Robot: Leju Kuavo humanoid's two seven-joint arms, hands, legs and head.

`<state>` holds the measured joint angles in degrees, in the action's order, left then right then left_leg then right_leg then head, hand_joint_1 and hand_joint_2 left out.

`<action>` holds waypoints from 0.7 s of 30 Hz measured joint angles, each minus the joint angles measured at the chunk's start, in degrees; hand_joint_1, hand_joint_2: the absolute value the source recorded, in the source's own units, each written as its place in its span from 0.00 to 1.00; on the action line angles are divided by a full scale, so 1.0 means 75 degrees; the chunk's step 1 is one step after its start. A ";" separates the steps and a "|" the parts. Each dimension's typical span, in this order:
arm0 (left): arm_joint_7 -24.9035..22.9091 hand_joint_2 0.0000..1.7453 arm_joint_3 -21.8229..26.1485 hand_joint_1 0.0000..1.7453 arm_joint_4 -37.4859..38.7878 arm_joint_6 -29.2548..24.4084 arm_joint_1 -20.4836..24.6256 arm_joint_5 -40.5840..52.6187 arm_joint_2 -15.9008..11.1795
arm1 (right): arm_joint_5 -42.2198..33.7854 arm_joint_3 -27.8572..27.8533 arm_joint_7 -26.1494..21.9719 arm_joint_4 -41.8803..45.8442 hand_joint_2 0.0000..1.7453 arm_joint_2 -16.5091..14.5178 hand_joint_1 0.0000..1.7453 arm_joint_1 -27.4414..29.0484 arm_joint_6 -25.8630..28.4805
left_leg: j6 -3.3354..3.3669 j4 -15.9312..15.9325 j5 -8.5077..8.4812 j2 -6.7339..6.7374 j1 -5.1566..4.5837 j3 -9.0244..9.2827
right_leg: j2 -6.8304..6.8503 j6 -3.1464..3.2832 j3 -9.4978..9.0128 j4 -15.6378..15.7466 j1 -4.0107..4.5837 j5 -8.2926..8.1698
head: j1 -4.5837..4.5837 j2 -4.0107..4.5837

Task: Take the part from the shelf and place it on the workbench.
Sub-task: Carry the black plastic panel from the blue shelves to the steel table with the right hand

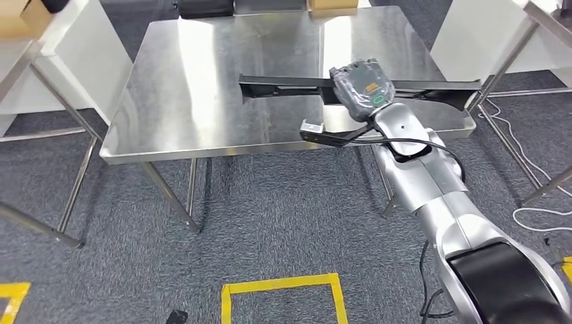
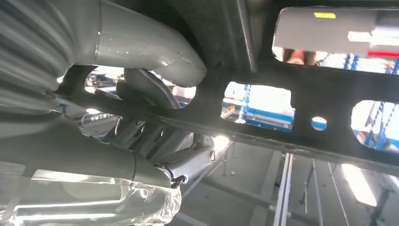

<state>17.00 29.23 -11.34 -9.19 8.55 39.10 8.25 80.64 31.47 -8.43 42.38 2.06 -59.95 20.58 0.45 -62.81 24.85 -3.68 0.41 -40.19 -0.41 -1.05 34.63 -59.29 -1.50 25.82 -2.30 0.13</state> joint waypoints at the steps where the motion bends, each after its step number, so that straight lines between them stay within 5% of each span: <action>1: -0.0009 0.00 0.0000 0.00 0.0000 0.0000 0.0013 0.0001 0.0008 | -0.0007 0.0000 -0.0004 -0.0004 1.00 -0.0002 1.00 0.0000 0.0004 | -0.0035 -0.0427 0.0196 0.0220 0.0002 -0.0214 | 0.0076 0.0053 -0.0018 -0.0001 0.0016 0.0019 | -0.0031 0.0000; 4: -0.0027 0.00 -0.0001 0.00 0.0000 0.0001 0.0030 0.0010 0.0017 | -0.0012 0.0007 -0.0007 -0.0026 1.00 -0.0002 1.00 0.0026 0.0006 | -0.0064 -0.1480 0.0503 0.0421 0.0040 -0.0817 | 0.0341 0.0151 -0.0060 -0.0002 0.0066 0.0070 | -0.0037 0.0000; 6: -0.0039 0.00 -0.0001 0.00 0.0000 0.0001 0.0031 0.0025 0.0017 | 0.0001 0.0022 -0.0007 -0.0040 1.00 -0.0040 1.00 0.0038 0.0014 | -0.0010 -0.1011 0.0136 0.0507 0.0033 -0.0611 | 0.0514 0.0171 -0.0106 -0.0001 0.0089 0.0111 | -0.0039 0.0000; 8: -0.0043 0.00 -0.0001 0.00 0.0000 0.0001 0.0052 0.0050 0.0011 | 0.0016 0.0029 -0.0007 -0.0052 1.00 -0.0087 1.00 0.0025 0.0023 | 0.0107 -0.0037 -0.0253 0.0851 -0.0051 -0.0093 | 0.0672 0.0145 -0.0165 0.0001 0.0143 0.0170 | -0.0040 0.0000; 10: -0.0043 0.00 -0.0001 0.00 -0.0001 0.0001 0.0090 0.0068 0.0006 | 0.0027 0.0031 -0.0005 -0.0066 1.00 -0.0115 1.00 0.0005 0.0032 | 0.0199 0.0441 -0.0326 0.1049 -0.0151 0.0160 | 0.0841 0.0080 -0.0213 0.0016 0.0202 0.0226 | -0.0029 0.0000; 13: -0.0044 0.00 0.0001 0.00 -0.0001 0.0001 0.0081 0.0075 0.0007 | 0.0044 0.0041 -0.0004 -0.0084 1.00 -0.0195 1.00 -0.0022 0.0036 | 0.0286 0.0557 -0.0333 0.0775 -0.0154 0.0220 | 0.0989 -0.0025 -0.0257 0.0039 0.0241 0.0305 | -0.0014 0.0000; 15: -0.0050 0.00 0.0002 0.00 -0.0001 0.0001 0.0076 0.0079 0.0015 | 0.0045 0.0044 -0.0012 -0.0095 1.00 -0.0235 1.00 -0.0049 0.0036 | 0.0368 0.0680 -0.0396 0.0609 -0.0093 0.0309 | 0.0621 -0.0046 -0.0083 -0.0377 0.0228 0.0513 | 0.0003 0.0000; 17: -0.0056 0.00 0.0002 0.00 0.0000 0.0001 0.0097 0.0087 0.0030 | 0.0034 0.0045 -0.0043 -0.0132 1.00 -0.0222 1.00 -0.0050 0.0036 | 0.0410 0.0726 -0.0420 0.0406 -0.0057 0.0337 | 0.0201 -0.0013 0.0390 -0.1361 0.0190 0.0875 | 0.0023 0.0000; 19: -0.0061 0.00 0.0003 0.00 0.0000 0.0001 0.0097 0.0091 0.0042 | 0.0025 0.0047 -0.0076 -0.0181 1.00 -0.0202 1.00 -0.0021 0.0036 | 0.0412 0.0720 -0.0418 0.0156 -0.0049 0.0340 | 0.0099 -0.0045 0.0813 -0.2067 0.0172 0.1050 | 0.0037 0.0000; 21: -0.0066 0.00 0.0005 0.00 0.0000 0.0001 0.0074 0.0091 0.0047 | 0.0024 0.0048 -0.0087 -0.0202 1.00 -0.0196 1.00 -0.0005 0.0036 | 0.0400 0.0704 -0.0413 -0.0087 -0.0039 0.0349 | 0.0053 -0.0180 0.0740 -0.1679 0.0130 0.0762 | 0.0044 0.0000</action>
<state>16.51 29.27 -11.34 -9.18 9.10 39.78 8.61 80.82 31.83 -9.08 40.86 0.59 -59.99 20.85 3.45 -57.53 21.75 -4.33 0.12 -37.58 -0.01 -2.40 40.19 -71.88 -0.52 31.54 -1.97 0.13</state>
